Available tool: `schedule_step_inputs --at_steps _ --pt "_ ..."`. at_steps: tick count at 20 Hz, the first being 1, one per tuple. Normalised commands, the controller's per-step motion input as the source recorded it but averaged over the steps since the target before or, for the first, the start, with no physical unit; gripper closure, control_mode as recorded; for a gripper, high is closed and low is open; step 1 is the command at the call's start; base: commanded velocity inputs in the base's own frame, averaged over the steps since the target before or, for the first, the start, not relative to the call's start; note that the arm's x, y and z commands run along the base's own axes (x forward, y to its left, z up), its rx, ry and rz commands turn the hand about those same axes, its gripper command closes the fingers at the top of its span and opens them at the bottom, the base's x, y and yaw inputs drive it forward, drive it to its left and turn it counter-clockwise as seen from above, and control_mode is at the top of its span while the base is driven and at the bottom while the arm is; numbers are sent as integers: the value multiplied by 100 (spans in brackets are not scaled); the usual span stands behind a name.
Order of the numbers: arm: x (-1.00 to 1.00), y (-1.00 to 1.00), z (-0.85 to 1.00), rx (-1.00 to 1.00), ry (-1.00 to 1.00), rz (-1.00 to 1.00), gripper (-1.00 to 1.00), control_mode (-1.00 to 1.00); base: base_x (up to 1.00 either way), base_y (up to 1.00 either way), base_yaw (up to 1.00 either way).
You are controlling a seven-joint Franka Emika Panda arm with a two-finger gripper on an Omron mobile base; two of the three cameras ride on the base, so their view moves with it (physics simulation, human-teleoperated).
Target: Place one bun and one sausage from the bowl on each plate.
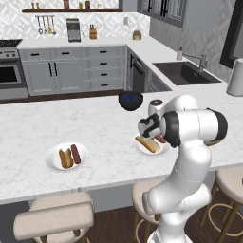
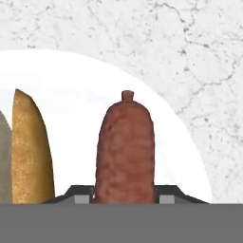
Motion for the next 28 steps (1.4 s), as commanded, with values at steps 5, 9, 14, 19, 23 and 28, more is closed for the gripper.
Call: schedule_step_inputs --at_steps 5,9,14,19,23,28 --pt "-13 6 -1 0 -2 0 -100 -100 0 0 0" --pt "-38 21 30 0 -8 0 -100 -100 0 0 0" --pt "-50 36 73 0 -4 -1 -100 -100 0 0 0" --pt "-56 19 76 0 -1 -3 -100 -100 0 0 0" --pt "-76 0 73 3 0 -6 -100 -100 0 0 0" --pt "-88 1 61 4 -1 -5 -100 -100 0 0 0"
